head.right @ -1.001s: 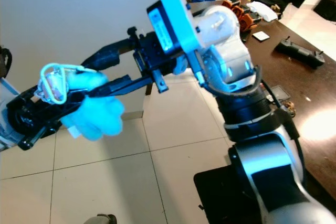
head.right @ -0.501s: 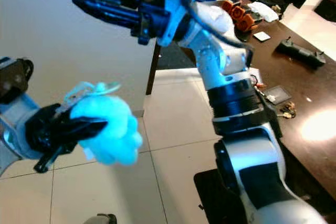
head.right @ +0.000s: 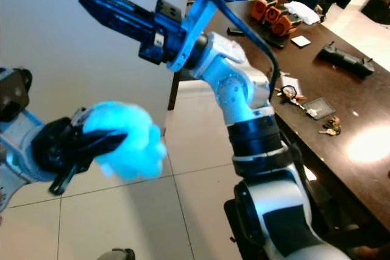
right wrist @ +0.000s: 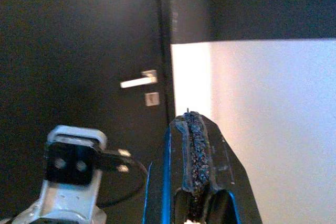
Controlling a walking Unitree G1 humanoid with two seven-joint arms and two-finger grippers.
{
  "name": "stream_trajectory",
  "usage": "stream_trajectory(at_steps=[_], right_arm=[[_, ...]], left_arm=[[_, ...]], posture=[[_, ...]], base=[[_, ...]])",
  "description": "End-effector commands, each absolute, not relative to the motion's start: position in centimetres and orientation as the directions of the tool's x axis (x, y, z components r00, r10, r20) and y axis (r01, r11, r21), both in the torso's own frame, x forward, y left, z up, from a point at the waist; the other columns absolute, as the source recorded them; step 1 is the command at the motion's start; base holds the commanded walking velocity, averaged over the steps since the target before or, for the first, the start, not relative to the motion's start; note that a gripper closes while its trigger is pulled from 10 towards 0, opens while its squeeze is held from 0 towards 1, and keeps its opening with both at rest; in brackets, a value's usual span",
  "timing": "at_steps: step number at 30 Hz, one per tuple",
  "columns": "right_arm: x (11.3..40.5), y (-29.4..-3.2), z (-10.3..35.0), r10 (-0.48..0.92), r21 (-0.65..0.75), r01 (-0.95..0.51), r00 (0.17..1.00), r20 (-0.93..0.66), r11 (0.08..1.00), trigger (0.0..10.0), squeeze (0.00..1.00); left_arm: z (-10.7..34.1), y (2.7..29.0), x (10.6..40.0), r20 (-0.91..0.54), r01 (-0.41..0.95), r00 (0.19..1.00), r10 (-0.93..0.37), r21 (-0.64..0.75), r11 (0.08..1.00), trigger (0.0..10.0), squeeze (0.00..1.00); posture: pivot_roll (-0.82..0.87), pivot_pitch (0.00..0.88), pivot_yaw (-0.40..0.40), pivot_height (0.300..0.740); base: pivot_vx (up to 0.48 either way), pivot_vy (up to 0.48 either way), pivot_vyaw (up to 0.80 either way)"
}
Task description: Hang keys on a hook
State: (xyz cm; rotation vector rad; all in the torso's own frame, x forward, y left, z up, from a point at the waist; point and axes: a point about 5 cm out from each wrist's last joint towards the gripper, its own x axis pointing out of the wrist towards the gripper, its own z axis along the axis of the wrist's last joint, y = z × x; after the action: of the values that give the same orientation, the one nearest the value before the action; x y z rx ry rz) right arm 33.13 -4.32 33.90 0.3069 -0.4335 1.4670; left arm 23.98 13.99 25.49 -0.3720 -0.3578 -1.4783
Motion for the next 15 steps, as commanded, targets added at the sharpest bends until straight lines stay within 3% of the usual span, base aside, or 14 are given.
stream_trajectory(at_steps=[1,6,9,15], right_arm=[[34.4,-6.5,32.1,0.855,0.074,-0.988,0.154,0.495,0.135,10.0,1.0],[35.3,-9.4,29.8,0.816,0.272,-0.95,0.277,0.507,0.153,10.0,1.0],[33.1,-11.4,26.3,0.79,0.375,-0.927,0.234,0.566,0.006,10.0,1.0],[31.1,-11.7,24.5,0.733,0.439,-0.887,0.202,0.649,-0.145,10.0,1.0]], left_arm=[[26.1,14.8,24.5,0.465,0.988,0.12,-0.877,0.027,0.149,10.0,0.0],[27.1,15.7,25.0,0.458,0.959,0.177,-0.871,0.118,0.257,10.0,0.0],[27.8,16.5,25.1,0.414,0.932,0.195,-0.889,0.203,0.299,10.0,0.0],[28.1,17.2,24.9,0.397,0.936,0.165,-0.903,0.227,0.27,10.0,0.0]], posture=[[0.22,0.026,-0.095,0.74],[0.22,0.031,-0.106,0.74],[0.21,0.045,-0.111,0.74],[0.2,0.05,-0.101,0.74]], base=[[0.0,0.0,0.0],[0.0,0.0,0.0],[0.0,0.0,0.0],[0.0,0.0,0.0]])
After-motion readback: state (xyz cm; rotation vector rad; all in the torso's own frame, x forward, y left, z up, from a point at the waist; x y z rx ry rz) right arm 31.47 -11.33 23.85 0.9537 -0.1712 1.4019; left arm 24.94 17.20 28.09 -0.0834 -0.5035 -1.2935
